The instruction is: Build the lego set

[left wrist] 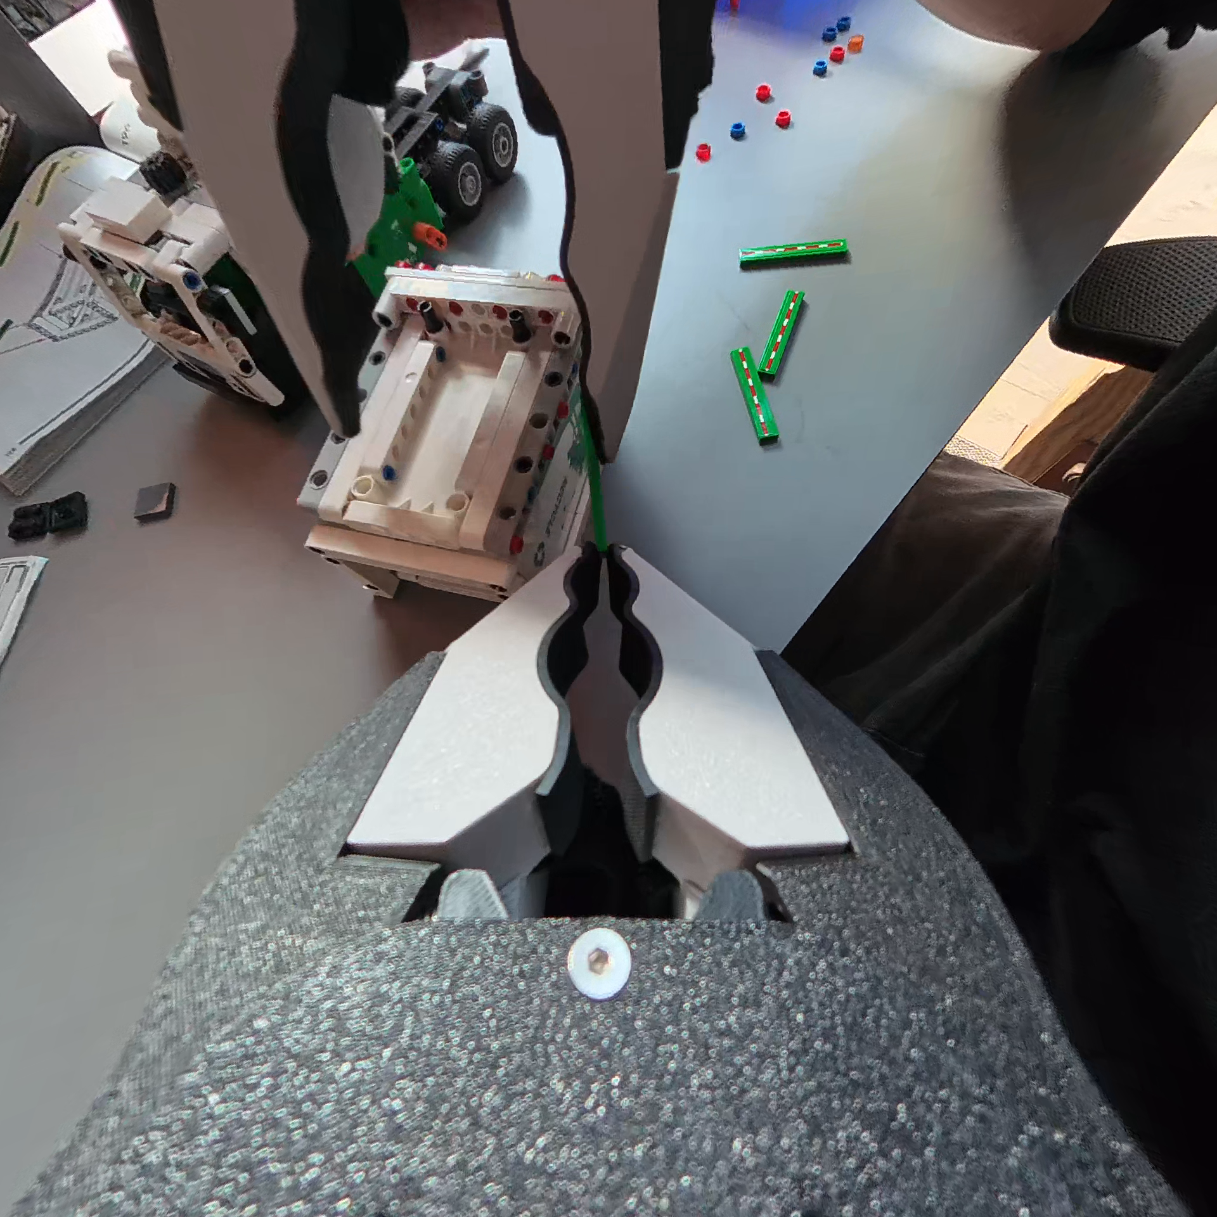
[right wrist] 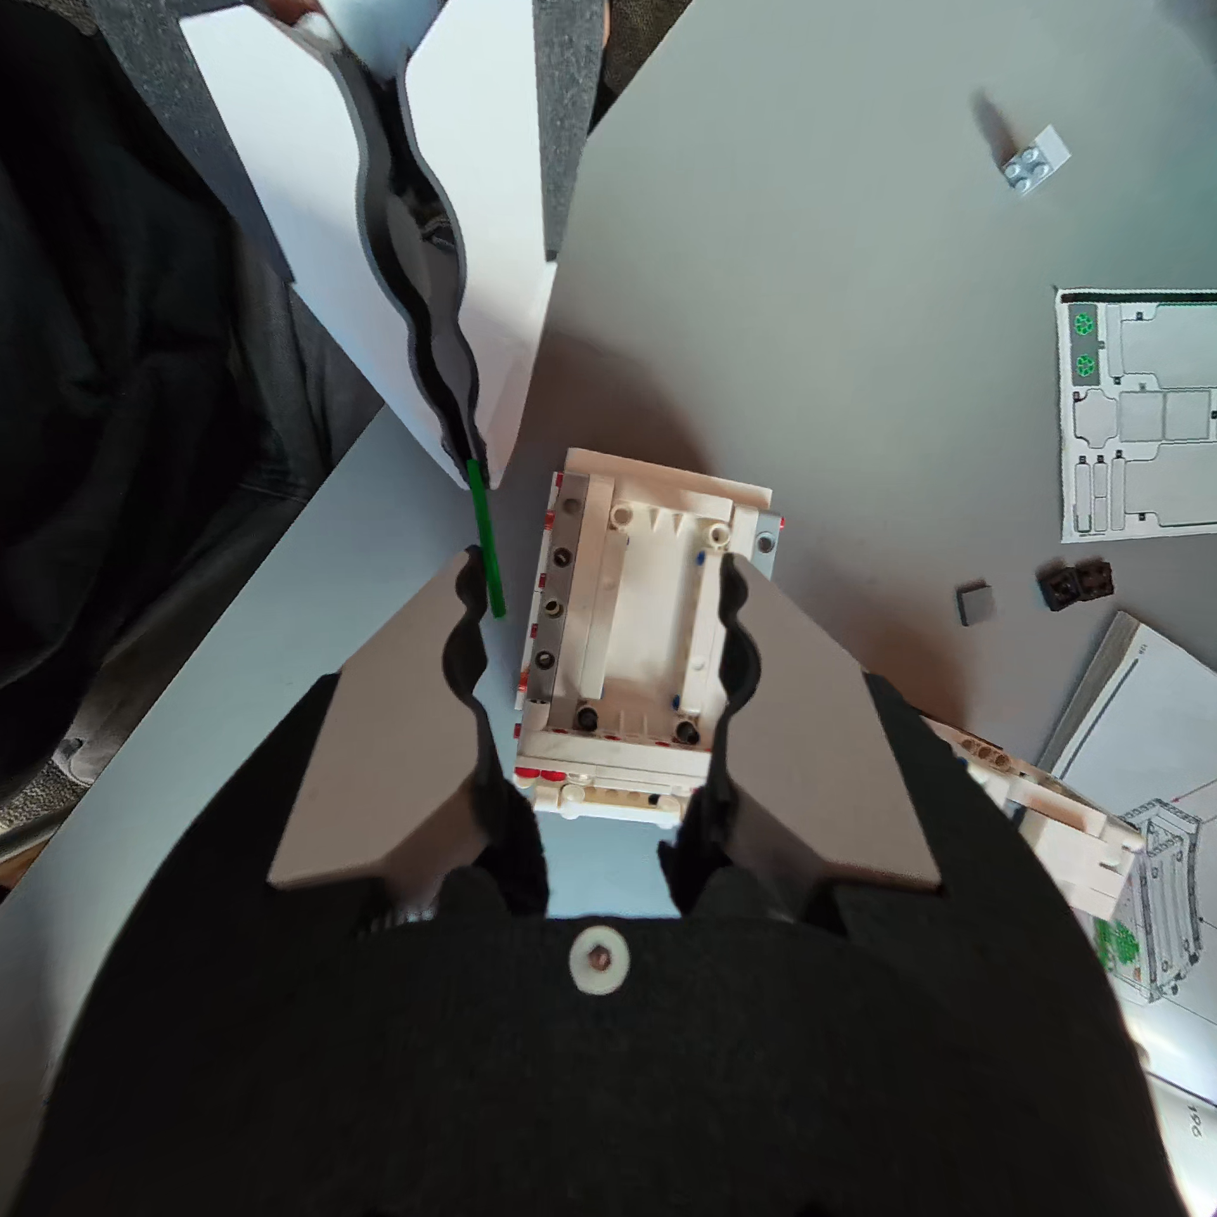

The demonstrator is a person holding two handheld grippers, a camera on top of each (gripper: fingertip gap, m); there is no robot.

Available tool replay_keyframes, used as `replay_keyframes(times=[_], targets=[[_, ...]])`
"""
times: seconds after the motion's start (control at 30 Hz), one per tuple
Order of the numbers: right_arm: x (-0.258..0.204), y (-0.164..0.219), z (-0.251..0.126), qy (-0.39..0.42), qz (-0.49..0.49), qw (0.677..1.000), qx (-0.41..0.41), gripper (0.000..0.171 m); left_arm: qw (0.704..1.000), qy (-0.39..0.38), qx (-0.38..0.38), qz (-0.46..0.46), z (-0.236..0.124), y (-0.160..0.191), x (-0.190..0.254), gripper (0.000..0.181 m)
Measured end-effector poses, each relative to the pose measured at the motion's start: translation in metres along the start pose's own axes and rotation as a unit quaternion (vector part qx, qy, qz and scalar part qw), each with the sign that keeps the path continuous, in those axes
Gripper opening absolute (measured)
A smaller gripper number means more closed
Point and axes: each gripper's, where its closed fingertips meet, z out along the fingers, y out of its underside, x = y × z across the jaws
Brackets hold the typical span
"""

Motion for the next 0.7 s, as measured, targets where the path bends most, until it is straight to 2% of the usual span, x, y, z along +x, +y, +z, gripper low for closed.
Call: replay_keyframes(times=[0.03, 0.13, 0.27, 0.43, 0.57, 0.7], targets=[[0.002, 0.0, 0.0, 0.0, 0.009, 1.0, 0.001, 0.076, 1.0, 0.003, -0.003, 0.002, -0.001, 0.0, 0.0, 0.001], [0.007, 0.003, 0.007, -0.014, 0.036, 0.999, -0.015, 0.099, 1.0, 0.011, -0.012, 0.008, -0.002, 0.002, -0.003, 0.001], [0.008, 0.005, 0.018, -0.042, 0.056, 0.996, -0.049, 0.112, 0.999, 0.029, -0.026, -0.004, 0.0, 0.01, -0.007, 0.001], [0.013, 0.004, 0.023, -0.045, 0.06, 0.996, -0.057, 0.107, 0.999, 0.038, -0.026, -0.007, -0.003, 0.008, -0.012, 0.001], [0.012, 0.004, 0.024, -0.049, 0.058, 0.996, -0.056, 0.088, 0.998, 0.039, -0.037, 0.009, -0.005, 0.006, -0.015, 0.001], [0.012, 0.004, 0.025, -0.043, 0.05, 0.996, -0.056, 0.087, 0.997, 0.036, -0.063, 0.024, -0.001, 0.01, -0.017, 0.001]])
